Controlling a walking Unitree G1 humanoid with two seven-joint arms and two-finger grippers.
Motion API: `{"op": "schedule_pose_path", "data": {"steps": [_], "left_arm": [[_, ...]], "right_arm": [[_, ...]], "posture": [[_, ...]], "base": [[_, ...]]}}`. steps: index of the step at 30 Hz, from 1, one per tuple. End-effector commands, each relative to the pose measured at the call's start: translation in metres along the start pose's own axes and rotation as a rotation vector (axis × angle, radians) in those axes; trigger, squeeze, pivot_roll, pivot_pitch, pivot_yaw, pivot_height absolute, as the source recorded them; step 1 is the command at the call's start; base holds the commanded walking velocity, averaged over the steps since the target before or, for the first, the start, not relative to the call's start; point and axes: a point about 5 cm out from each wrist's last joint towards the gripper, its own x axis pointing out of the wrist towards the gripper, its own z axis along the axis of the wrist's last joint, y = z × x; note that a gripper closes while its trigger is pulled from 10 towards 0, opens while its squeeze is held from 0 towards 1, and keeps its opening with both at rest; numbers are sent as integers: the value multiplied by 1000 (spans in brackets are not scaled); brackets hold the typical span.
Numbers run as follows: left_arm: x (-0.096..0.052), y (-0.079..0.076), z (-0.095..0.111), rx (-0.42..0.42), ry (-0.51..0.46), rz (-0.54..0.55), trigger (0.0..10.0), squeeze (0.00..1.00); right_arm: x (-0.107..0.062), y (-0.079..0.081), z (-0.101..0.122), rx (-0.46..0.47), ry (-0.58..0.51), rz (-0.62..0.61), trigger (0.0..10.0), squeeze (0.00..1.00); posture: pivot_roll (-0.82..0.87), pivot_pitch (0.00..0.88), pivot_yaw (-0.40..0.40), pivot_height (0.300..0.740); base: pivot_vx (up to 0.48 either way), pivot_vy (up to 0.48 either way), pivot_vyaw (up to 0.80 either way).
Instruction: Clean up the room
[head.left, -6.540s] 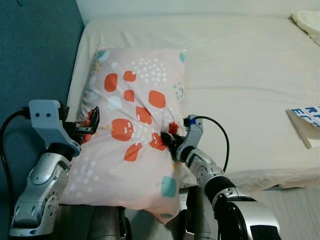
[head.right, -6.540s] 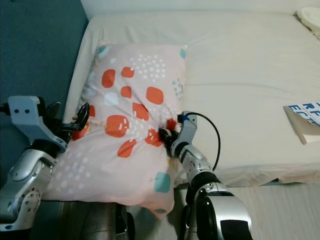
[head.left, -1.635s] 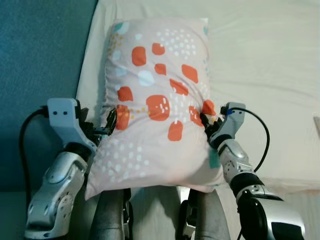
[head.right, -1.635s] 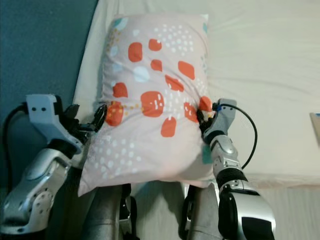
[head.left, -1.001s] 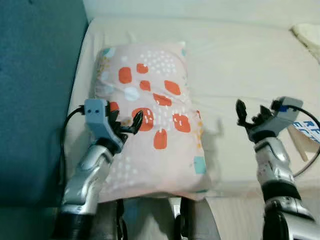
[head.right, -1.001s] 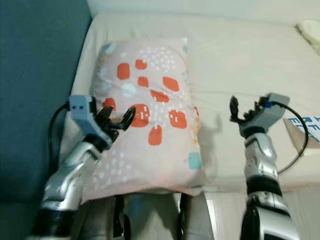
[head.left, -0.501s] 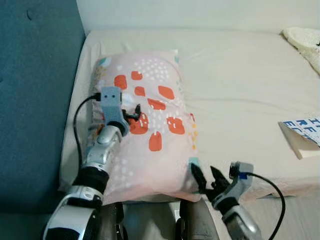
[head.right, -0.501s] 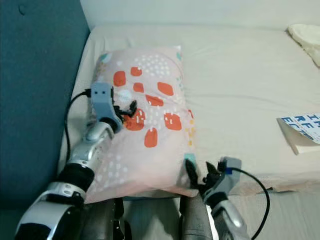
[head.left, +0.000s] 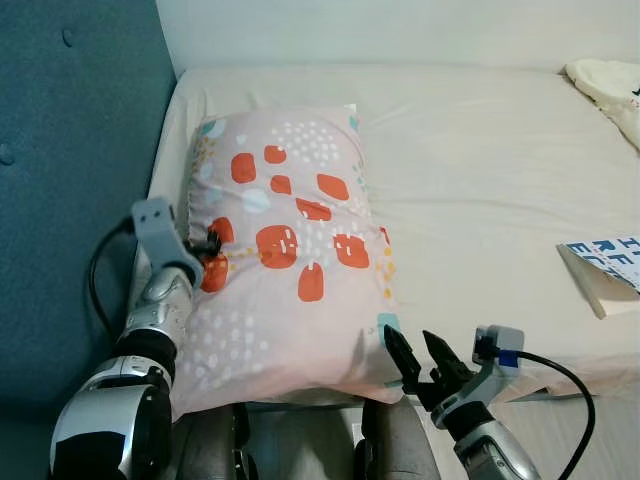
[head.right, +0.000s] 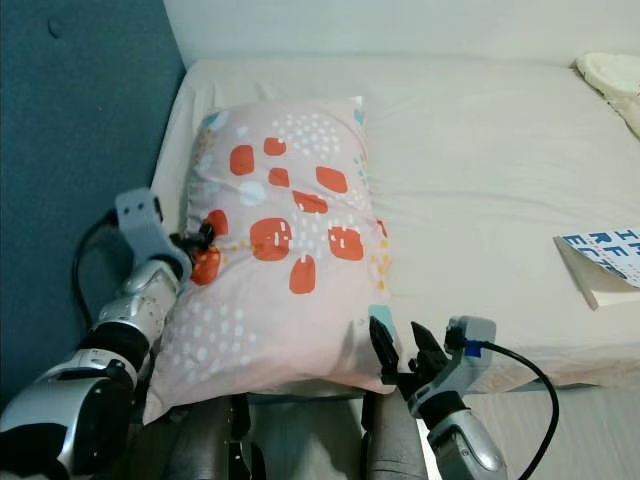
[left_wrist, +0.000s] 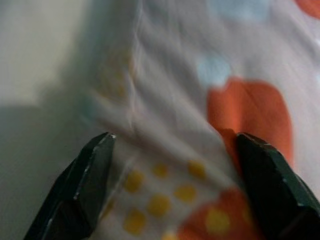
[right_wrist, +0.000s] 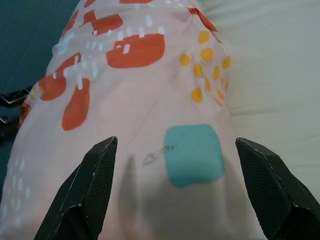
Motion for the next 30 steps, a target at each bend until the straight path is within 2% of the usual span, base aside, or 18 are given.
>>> {"op": "schedule_pose_path", "data": {"steps": [1, 4, 8, 10, 11, 13, 16, 17, 21, 24, 25, 28, 29, 30], "left_arm": [[-1, -3, -16, -119, 56, -66, 10000, 0], [-1, -16, -21, -255, 34, -212, 10000, 0], [-2, -20, -24, -321, 25, -252, 10000, 0], [-2, -24, -26, -431, 16, -295, 10000, 0], [-2, -24, -26, -431, 16, -295, 10000, 0], [-3, -32, -30, -495, 16, -363, 10000, 0], [-3, -41, -39, -472, 45, -419, 10000, 0], [-4, -45, -45, -442, 70, -442, 10000, 0], [-6, -51, -56, -401, 110, -476, 10000, 0], [-12, -61, -82, -237, 203, -512, 10000, 0], [-12, -61, -82, -237, 203, -512, 10000, 0], [-17, -67, -101, -92, 257, -528, 9922, 0], [-17, -67, -101, -92, 257, -528, 9922, 0], [-18, -67, -106, -21, 270, -515, 0, 0]], "right_arm": [[-7, 0, -5, 18, 27, -18, 10000, 0], [-10, 3, -7, 26, 37, -22, 10000, 0], [-13, 4, -9, 27, 45, -27, 10000, 0], [-14, 4, -9, 28, 57, -32, 10000, 0], [-14, 4, -9, 28, 57, -32, 10000, 0], [-16, 4, -9, 29, 65, -39, 10000, 0], [-17, 3, -9, 27, 72, -51, 10000, 0], [-18, 3, -8, 27, 73, -54, 10000, 0], [-20, 3, -8, 29, 75, -60, 10000, 0], [-20, 2, -6, 29, 70, -71, 10000, 0], [-20, 2, -6, 29, 70, -71, 10000, 0], [-19, 1, -4, 27, 65, -77, 10000, 0], [-19, 1, -4, 27, 65, -77, 10000, 0], [-19, 1, -3, 28, 60, -79, 10000, 0]], "posture": [[-2, 306, -16, 598], [-9, 320, -12, 598], [-13, 326, -12, 598], [-14, 331, -13, 598], [-14, 331, -13, 598], [-14, 336, -14, 598], [-15, 336, -14, 598], [-17, 338, -12, 598], [-18, 338, -10, 598], [-19, 336, -8, 598], [-19, 336, -8, 598], [-16, 334, -6, 598], [-16, 334, -6, 598], [-16, 333, -5, 598]], "base": [[0, 0, 0], [0, 0, 0], [0, 0, 0], [0, 0, 0], [0, 0, 0], [0, 0, 0], [0, 0, 0], [0, 0, 0], [0, 0, 0], [0, 0, 0], [0, 0, 0], [0, 0, 0], [0, 0, 0], [0, 0, 0]]}}
